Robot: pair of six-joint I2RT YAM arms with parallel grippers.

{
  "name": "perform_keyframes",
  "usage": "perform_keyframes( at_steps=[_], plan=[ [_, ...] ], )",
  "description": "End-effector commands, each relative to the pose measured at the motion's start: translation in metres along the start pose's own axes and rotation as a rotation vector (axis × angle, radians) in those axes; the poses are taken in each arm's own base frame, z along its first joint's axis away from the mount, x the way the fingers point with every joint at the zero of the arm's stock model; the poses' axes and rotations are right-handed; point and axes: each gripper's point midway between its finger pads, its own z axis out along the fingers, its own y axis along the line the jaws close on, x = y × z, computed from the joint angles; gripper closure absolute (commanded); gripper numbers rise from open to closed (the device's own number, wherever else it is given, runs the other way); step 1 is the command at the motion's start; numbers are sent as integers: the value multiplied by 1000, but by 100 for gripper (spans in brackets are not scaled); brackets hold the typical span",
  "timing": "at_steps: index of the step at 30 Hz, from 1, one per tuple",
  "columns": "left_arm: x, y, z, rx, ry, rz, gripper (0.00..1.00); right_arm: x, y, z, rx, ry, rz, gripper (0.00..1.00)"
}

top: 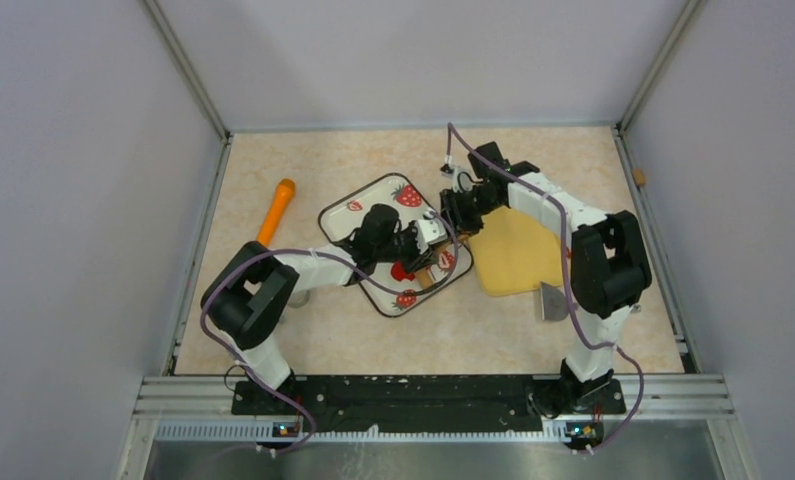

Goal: Roll out the dumpling wrappers from the dough

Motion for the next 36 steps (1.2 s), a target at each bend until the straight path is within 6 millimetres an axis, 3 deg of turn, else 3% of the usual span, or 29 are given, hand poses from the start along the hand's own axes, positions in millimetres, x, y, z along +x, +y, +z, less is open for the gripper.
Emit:
perform_keyframes(
  at_steps=[1, 5, 12, 19, 26, 32, 36],
  plan=[
    [-62, -17, -7, 58, -98, 92, 100, -41, 87, -22, -203, -138, -198, 100],
    [-81, -14, -24, 35, -95, 104, 100, -47, 100, -29, -238, -166, -203, 100],
    [-57, -8, -23, 9, -21, 98, 100, -53, 88, -15, -221, -172, -174, 100],
    [-35, 6, 2, -19, -3, 117, 100, -54, 64, 5, -163, -160, -202, 100],
    [-8, 2, 31, 45, 17, 66, 100, -35, 10, 32, -42, -79, -135, 100],
    [-3, -1, 45, 79, 10, -1, 100, -29, -12, 26, -4, -69, -87, 100],
    [-8, -2, 51, 93, -16, 4, 100, -28, -12, 20, -6, -78, -86, 100]
  ],
)
